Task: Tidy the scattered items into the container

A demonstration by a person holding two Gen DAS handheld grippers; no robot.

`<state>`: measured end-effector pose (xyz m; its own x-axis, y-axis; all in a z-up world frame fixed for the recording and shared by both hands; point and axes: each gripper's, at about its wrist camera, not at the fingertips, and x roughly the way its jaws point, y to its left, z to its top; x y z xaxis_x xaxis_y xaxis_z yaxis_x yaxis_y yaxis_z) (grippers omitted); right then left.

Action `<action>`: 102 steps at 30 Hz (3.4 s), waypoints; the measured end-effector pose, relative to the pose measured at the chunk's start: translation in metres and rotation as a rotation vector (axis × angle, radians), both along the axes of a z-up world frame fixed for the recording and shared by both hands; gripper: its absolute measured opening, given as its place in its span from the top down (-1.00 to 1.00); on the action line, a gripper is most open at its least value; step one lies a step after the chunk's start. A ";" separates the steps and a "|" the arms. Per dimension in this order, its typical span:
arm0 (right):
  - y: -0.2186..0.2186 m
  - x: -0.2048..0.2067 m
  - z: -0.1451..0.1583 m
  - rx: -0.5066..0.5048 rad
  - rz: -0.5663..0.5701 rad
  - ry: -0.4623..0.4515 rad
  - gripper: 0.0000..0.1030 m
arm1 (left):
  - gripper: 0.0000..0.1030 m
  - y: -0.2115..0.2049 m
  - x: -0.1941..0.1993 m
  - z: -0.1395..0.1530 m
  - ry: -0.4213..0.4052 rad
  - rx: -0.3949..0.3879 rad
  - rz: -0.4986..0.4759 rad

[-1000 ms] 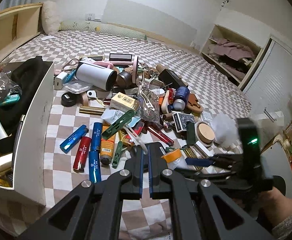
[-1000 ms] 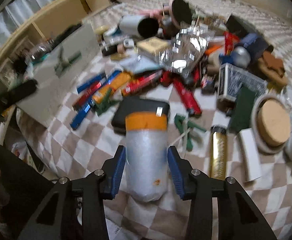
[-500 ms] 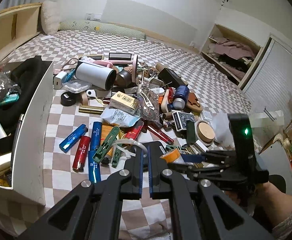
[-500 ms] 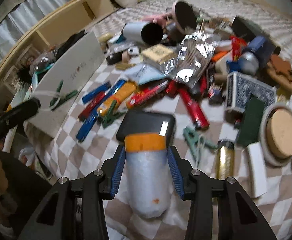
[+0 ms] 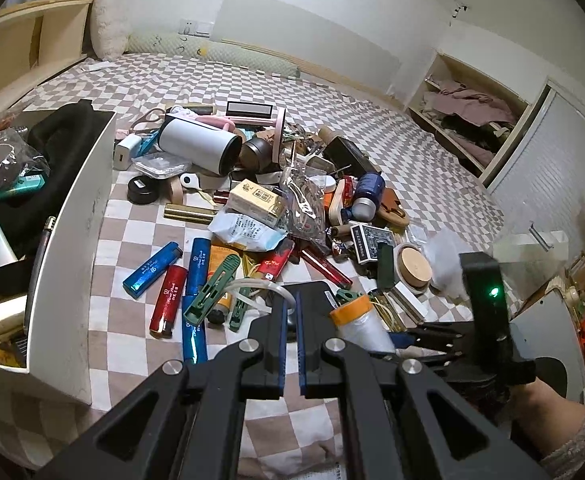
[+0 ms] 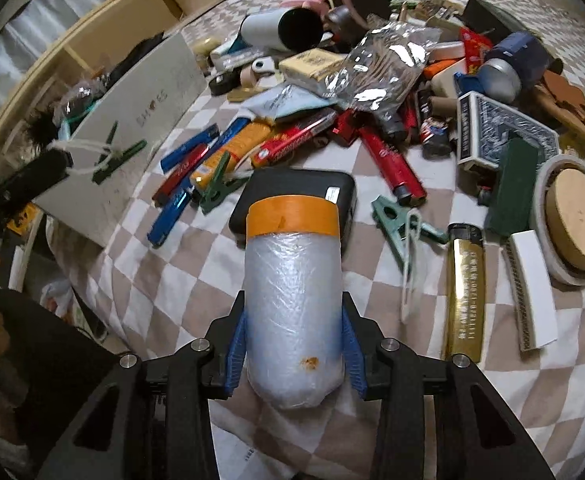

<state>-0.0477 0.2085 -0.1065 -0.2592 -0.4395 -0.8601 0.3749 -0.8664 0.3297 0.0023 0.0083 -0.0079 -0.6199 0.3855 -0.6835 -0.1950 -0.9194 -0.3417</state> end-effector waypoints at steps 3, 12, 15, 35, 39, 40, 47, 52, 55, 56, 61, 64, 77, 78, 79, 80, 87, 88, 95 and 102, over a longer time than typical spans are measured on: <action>0.006 0.000 0.007 -0.017 -0.024 0.013 0.18 | 0.92 0.001 0.000 0.000 0.002 -0.006 0.002; 0.016 0.001 0.048 -0.100 -0.101 0.095 0.18 | 0.92 -0.001 0.004 0.015 0.053 -0.012 0.002; 0.017 0.001 0.061 -0.119 -0.116 0.120 0.18 | 0.92 -0.003 0.006 0.021 0.073 -0.014 0.001; 0.006 0.007 0.133 -0.183 -0.163 0.264 0.18 | 0.92 -0.034 0.024 0.070 0.213 0.015 0.053; -0.003 0.007 0.145 -0.197 -0.147 0.287 0.18 | 0.92 -0.056 0.029 0.081 0.237 0.016 0.101; -0.006 0.007 0.148 -0.201 -0.142 0.293 0.18 | 0.92 -0.062 0.030 0.083 0.241 0.014 0.116; -0.030 0.006 0.159 -0.218 -0.106 0.306 0.18 | 0.92 -0.117 0.041 0.100 0.271 -0.017 0.241; -0.048 0.003 0.161 -0.217 -0.087 0.296 0.18 | 0.92 -0.149 0.052 0.107 0.286 -0.046 0.313; -0.058 0.002 0.164 -0.216 -0.065 0.299 0.18 | 0.92 -0.166 0.059 0.109 0.292 -0.052 0.351; -0.062 0.002 0.165 -0.217 -0.057 0.300 0.18 | 0.92 -0.173 0.061 0.109 0.294 -0.053 0.366; -0.080 0.002 0.172 -0.220 -0.020 0.310 0.18 | 0.92 -0.192 0.070 0.110 0.295 -0.061 0.413; -0.092 0.002 0.177 -0.219 0.004 0.316 0.18 | 0.92 -0.199 0.072 0.111 0.293 -0.061 0.436; -0.150 0.003 0.196 -0.238 0.133 0.340 0.18 | 0.92 -0.233 0.078 0.099 0.262 -0.056 0.530; -0.154 0.003 0.197 -0.240 0.143 0.338 0.18 | 0.92 -0.236 0.078 0.097 0.255 -0.051 0.538; -0.159 0.003 0.197 -0.243 0.152 0.332 0.18 | 0.92 -0.240 0.076 0.095 0.246 -0.047 0.547; -0.164 0.002 0.197 -0.246 0.163 0.321 0.17 | 0.92 -0.243 0.075 0.092 0.235 -0.043 0.557; -0.199 0.002 0.197 -0.262 0.236 0.281 0.18 | 0.92 -0.258 0.062 0.072 0.163 -0.029 0.591; -0.203 0.003 0.197 -0.264 0.244 0.277 0.18 | 0.92 -0.259 0.060 0.070 0.156 -0.027 0.592; -0.218 0.003 0.192 -0.269 0.267 0.256 0.18 | 0.92 -0.269 0.044 0.054 0.090 -0.016 0.624; -0.227 0.003 0.185 -0.266 0.276 0.240 0.18 | 0.92 -0.279 0.025 0.044 0.038 -0.045 0.647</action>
<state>-0.0446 -0.0185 0.0789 -0.2791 -0.7178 -0.6378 0.6730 -0.6200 0.4033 0.0276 -0.2703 0.0363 -0.7415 -0.1024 -0.6631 0.3918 -0.8684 -0.3039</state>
